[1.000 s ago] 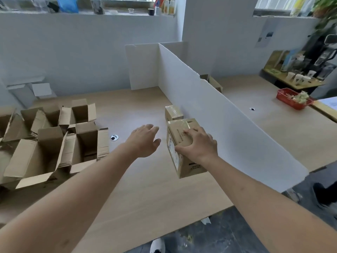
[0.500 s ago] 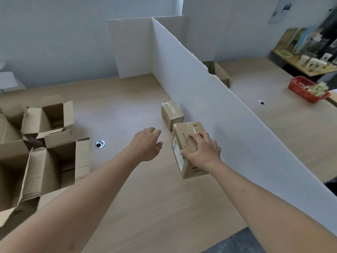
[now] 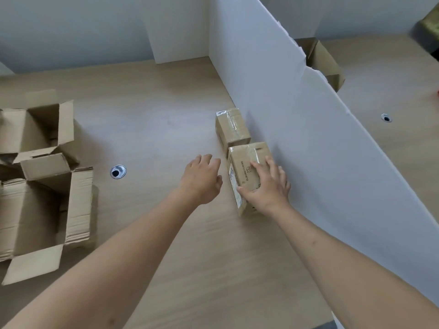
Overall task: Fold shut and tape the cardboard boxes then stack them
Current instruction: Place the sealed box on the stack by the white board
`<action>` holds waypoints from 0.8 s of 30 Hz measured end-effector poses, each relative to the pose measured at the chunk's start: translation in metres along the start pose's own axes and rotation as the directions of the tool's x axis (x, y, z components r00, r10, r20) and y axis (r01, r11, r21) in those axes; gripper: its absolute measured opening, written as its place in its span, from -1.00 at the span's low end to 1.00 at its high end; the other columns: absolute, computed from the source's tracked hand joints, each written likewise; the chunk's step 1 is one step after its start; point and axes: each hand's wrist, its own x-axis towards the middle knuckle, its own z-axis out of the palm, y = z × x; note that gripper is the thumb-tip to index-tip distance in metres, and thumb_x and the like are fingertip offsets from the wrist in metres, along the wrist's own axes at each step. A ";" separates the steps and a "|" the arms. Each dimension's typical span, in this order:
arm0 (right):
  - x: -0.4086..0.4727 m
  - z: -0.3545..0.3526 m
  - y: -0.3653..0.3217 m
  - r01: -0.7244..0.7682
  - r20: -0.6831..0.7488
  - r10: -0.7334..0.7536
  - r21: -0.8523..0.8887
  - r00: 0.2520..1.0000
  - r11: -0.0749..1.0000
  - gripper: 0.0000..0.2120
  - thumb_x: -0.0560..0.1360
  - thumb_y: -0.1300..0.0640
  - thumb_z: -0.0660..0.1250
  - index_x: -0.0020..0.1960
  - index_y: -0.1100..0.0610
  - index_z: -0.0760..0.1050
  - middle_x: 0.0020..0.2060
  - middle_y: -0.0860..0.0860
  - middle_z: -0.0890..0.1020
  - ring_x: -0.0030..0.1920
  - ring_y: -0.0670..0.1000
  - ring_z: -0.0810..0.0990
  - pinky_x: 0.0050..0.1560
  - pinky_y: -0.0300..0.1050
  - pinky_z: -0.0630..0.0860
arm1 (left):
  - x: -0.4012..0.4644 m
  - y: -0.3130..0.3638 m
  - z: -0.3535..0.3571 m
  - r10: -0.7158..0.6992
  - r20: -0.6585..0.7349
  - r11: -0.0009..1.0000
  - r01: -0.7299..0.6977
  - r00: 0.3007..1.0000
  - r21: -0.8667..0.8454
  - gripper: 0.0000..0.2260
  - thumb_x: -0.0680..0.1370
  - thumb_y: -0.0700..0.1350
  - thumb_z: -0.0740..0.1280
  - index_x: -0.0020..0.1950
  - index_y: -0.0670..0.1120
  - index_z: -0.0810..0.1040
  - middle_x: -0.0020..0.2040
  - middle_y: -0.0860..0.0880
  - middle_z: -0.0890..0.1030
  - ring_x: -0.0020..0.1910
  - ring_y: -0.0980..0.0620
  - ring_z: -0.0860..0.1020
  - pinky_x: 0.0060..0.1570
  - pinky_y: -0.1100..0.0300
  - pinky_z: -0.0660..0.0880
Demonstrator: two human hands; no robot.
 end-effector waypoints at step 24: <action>0.033 -0.007 -0.028 0.128 0.075 -0.120 -0.116 0.990 0.985 -0.23 0.55 -0.38 0.25 0.62 -0.02 0.17 0.66 0.05 0.04 0.65 0.13 -0.06 0.62 0.09 -0.07 | -0.006 0.001 -0.014 -0.063 -0.022 0.998 0.063 0.998 0.018 -0.60 0.67 0.01 0.19 0.48 -0.09 0.38 0.52 -0.14 0.33 0.53 -0.22 0.23 0.53 -0.11 0.16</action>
